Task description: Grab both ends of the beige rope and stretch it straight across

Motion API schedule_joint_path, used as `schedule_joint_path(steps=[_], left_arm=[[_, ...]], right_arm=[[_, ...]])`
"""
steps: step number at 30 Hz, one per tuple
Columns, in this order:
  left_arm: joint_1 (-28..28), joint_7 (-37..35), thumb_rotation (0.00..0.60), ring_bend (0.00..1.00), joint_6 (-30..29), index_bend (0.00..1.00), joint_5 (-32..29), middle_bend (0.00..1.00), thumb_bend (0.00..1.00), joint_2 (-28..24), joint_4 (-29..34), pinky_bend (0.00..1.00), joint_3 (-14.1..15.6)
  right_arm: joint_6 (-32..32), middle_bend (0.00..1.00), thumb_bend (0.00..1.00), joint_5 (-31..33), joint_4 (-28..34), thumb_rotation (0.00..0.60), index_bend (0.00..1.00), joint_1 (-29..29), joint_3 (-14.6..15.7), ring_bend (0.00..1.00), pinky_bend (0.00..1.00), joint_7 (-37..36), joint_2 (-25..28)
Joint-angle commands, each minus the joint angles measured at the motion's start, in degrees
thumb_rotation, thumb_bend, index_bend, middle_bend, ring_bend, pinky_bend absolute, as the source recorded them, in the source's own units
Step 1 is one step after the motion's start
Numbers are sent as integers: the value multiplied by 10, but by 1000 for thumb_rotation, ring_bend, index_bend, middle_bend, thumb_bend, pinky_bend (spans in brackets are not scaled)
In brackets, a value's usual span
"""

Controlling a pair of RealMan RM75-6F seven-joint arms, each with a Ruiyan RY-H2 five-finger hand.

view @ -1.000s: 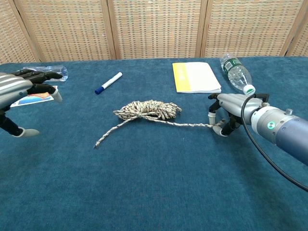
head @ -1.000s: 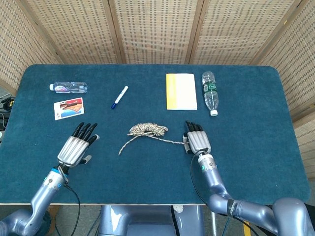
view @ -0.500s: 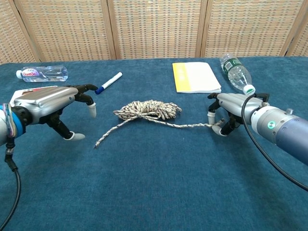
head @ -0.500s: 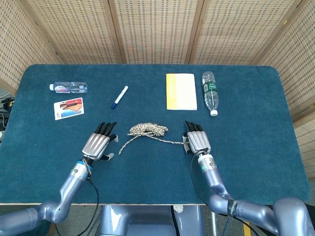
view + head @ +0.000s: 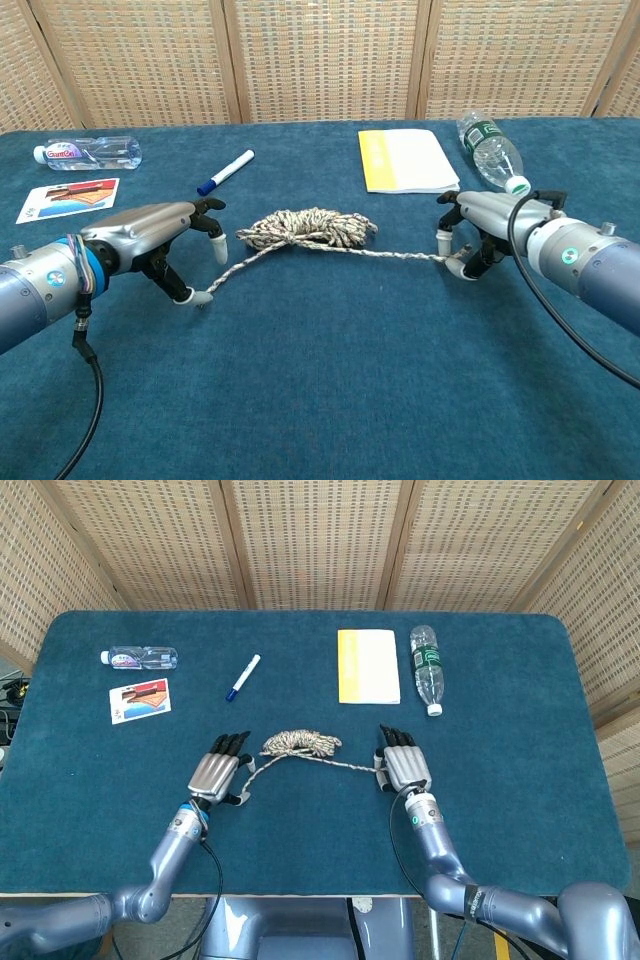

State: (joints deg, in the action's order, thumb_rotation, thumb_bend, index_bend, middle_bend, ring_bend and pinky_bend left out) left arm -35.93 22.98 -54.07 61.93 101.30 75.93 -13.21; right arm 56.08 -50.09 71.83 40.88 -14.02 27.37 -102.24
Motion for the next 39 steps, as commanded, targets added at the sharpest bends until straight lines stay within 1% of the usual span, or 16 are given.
schedule_joint_path(steps=[1, 4, 12, 17, 24, 34, 39], left_arm=[[-4, 9, 600, 0, -1, 436, -20, 0, 242, 4, -5, 0, -4], [-7, 12, 600, 0, -2, 436, -32, 0, 242, 2, -6, 0, -5], [-12, -6, 600, 0, 8, 436, -58, 0, 242, 4, -16, 0, -7], [-13, -24, 600, 0, 19, 436, -69, 0, 242, -2, 2, 0, -6], [-18, -13, 600, 0, 6, 436, -73, 0, 242, -2, 22, 0, 0], [-28, -5, 600, 0, -2, 436, -89, 0, 243, 18, -5, 0, 2], [-30, 0, 600, 0, -8, 436, -93, 0, 253, 14, -15, 0, -1]], right_arm=[[0, 0, 471, 1, 1, 600, 642, 0, 0, 0, 87, -1, 1], [-1, 0, 471, 2, 0, 600, 641, 0, 0, 0, 87, -1, 1], [-2, 0, 472, 5, -4, 600, 641, -1, 2, 0, 87, 0, -2], [-2, 0, 471, 6, -5, 600, 643, 1, 2, 0, 87, 1, -4], [-1, 0, 471, 7, -7, 600, 644, 2, 3, 0, 88, 4, -7], [-2, 0, 472, 6, -10, 600, 644, -1, 3, 0, 88, -1, -4], [-2, 0, 471, 5, -8, 600, 644, -2, 2, 0, 88, -5, 0]])
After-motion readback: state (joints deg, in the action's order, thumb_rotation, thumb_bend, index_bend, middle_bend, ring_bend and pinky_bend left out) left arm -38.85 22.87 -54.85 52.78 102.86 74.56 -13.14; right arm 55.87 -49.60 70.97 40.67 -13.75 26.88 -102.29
